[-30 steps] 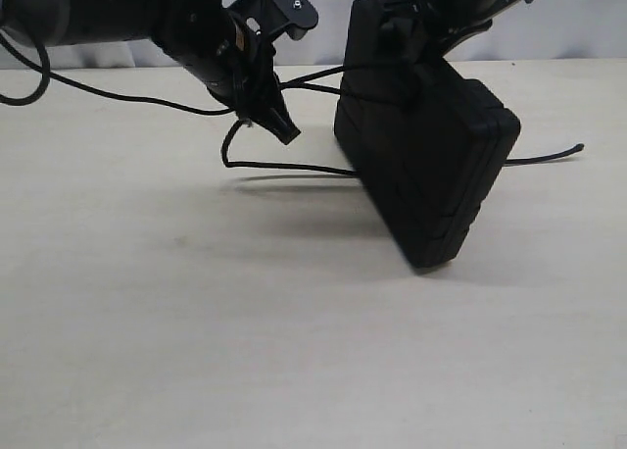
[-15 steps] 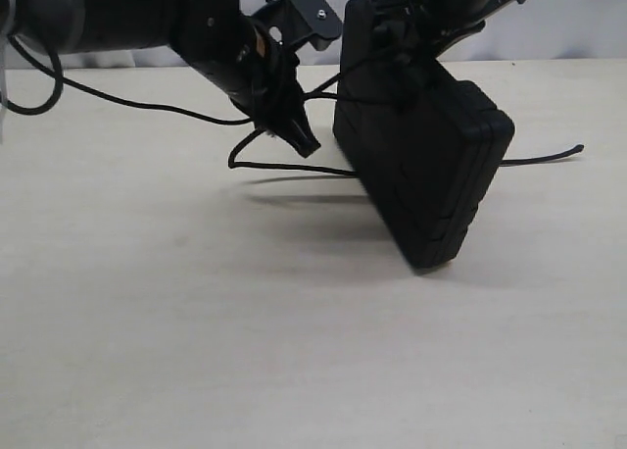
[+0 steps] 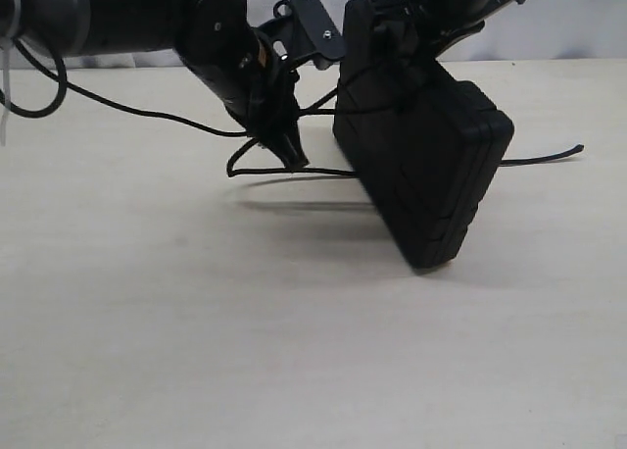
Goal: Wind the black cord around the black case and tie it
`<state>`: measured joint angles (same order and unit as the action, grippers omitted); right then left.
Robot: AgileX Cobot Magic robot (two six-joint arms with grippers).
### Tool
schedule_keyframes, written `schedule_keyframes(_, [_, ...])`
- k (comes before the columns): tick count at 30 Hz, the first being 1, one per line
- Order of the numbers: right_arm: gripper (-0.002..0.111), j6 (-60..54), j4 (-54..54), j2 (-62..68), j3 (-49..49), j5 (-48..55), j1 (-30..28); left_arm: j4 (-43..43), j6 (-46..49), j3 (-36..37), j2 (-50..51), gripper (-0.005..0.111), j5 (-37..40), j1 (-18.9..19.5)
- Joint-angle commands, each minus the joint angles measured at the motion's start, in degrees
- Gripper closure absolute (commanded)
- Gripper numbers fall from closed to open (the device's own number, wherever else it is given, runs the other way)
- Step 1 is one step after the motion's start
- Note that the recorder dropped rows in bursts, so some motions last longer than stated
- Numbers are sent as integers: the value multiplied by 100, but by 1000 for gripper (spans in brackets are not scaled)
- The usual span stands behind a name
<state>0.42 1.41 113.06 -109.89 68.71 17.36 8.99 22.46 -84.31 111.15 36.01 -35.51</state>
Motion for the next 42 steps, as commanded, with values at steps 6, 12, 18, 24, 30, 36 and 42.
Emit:
schedule_keyframes(6, [104, -42, 73, 12, 72, 126, 32, -255, 2804, 119, 83, 107, 1400, 90])
schedule_keyframes(12, [104, -42, 73, 12, 72, 126, 32, -445, 3199, 425, 352, 104, 1313, 90])
schedule_keyframes(18, [104, -83, 73, 12, 72, 126, 32, -1165, 3823, 435, 598, 70, 1338, 90])
schedule_keyframes(24, [104, -107, 73, 12, 72, 126, 32, -2668, 5853, 435, 611, 55, 1790, 79])
schedule_keyframes(30, [104, -116, 73, 12, 72, 126, 32, -3352, 6490, 435, 724, 55, 1822, 79])
schedule_keyframes(36, [104, -126, 73, 12, 72, 126, 32, -4088, 7037, 631, 1089, 57, 944, 70])
schedule_keyframes(42, [104, -170, 73, 12, 72, 126, 32, -4117, 7037, 698, 1231, 99, 936, -26])
